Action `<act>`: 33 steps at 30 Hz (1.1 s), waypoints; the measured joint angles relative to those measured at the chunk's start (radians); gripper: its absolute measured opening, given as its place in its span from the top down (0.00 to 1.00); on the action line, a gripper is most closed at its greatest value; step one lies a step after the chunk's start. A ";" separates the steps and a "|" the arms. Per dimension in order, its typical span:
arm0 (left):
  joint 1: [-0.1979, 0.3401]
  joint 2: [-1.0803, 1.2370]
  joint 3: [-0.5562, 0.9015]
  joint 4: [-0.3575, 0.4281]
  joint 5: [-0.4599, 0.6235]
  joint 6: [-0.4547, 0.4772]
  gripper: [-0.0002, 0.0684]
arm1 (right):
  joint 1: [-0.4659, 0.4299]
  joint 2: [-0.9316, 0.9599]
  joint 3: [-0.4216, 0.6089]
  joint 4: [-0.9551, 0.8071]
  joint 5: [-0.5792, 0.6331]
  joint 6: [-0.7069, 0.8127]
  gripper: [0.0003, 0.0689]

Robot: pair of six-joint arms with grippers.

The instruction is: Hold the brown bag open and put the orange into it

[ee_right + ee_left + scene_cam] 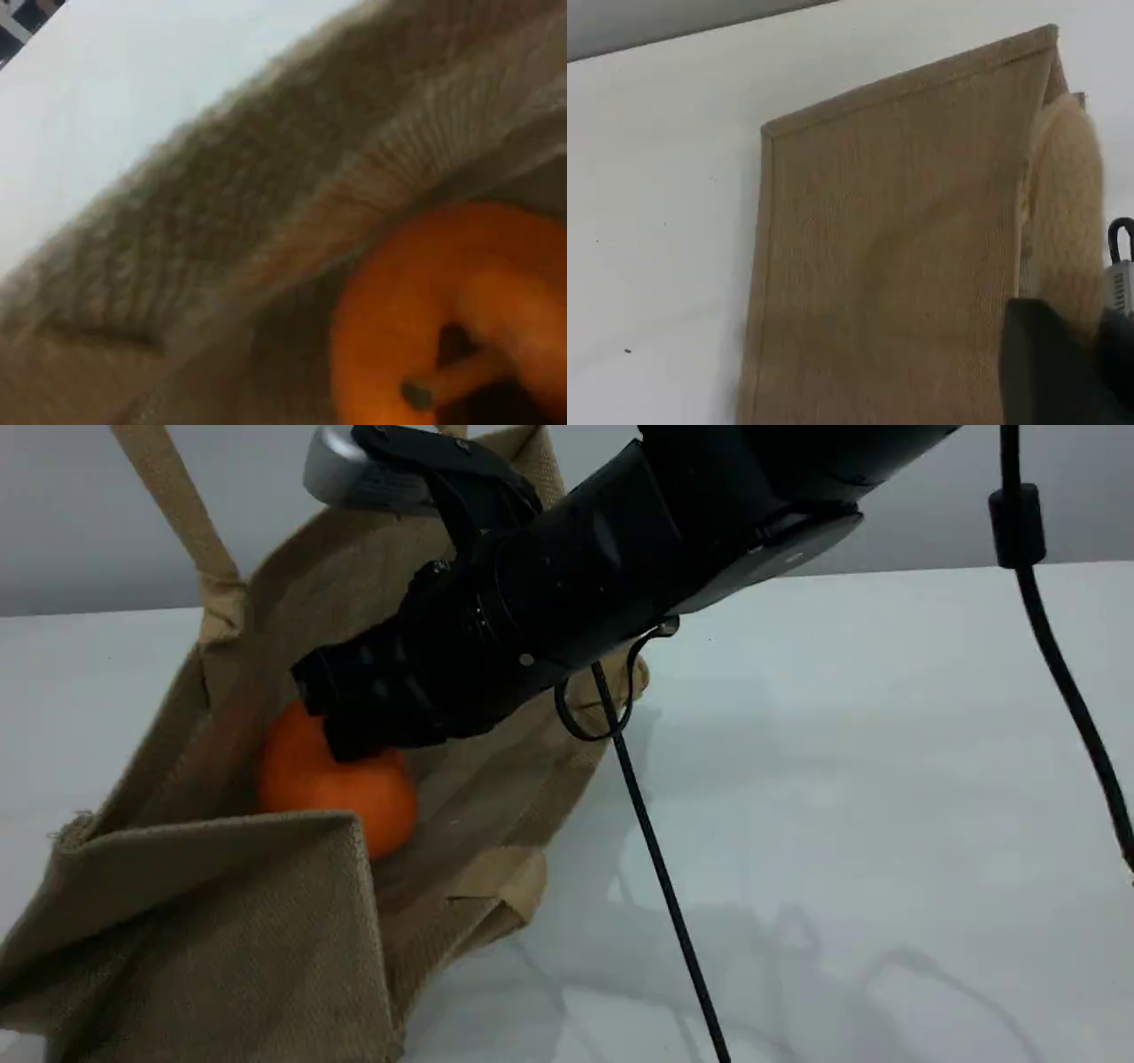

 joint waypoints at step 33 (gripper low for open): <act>0.000 0.072 0.149 0.000 -0.213 -0.003 0.87 | -0.259 -0.462 0.004 -0.893 0.362 0.839 0.30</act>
